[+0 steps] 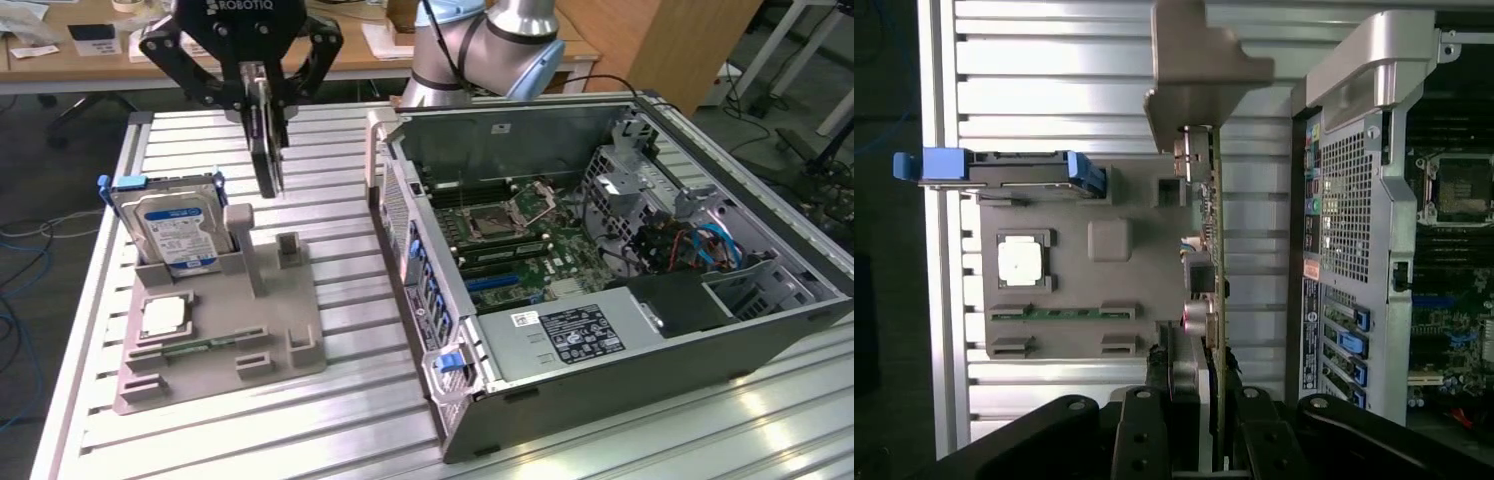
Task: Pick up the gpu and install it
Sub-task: 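Pick up the gpu and move the gpu toward the slot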
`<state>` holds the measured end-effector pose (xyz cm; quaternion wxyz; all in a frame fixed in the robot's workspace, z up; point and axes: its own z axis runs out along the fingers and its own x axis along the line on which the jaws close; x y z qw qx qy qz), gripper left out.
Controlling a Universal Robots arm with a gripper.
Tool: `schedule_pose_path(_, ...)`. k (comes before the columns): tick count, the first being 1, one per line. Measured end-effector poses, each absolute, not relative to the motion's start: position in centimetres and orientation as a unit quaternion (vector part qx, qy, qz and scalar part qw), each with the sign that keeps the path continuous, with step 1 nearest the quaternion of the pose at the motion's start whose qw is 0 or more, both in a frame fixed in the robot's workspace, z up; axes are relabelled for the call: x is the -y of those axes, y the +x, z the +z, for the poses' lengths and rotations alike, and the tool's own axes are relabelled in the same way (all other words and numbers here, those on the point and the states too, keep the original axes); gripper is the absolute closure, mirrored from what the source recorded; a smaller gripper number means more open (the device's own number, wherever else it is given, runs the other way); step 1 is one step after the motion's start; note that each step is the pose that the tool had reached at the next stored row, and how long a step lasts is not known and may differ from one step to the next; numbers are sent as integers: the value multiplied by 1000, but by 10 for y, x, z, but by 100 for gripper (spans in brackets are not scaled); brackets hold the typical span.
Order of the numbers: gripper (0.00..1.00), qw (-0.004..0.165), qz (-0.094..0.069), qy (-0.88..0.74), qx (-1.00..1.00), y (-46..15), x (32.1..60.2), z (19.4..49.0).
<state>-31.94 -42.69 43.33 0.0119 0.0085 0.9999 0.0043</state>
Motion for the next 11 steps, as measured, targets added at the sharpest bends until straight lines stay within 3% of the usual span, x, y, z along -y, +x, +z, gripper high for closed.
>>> schedule_pose_path(11, 72, 5, 5, 8, -1000, -286, 427, 433)
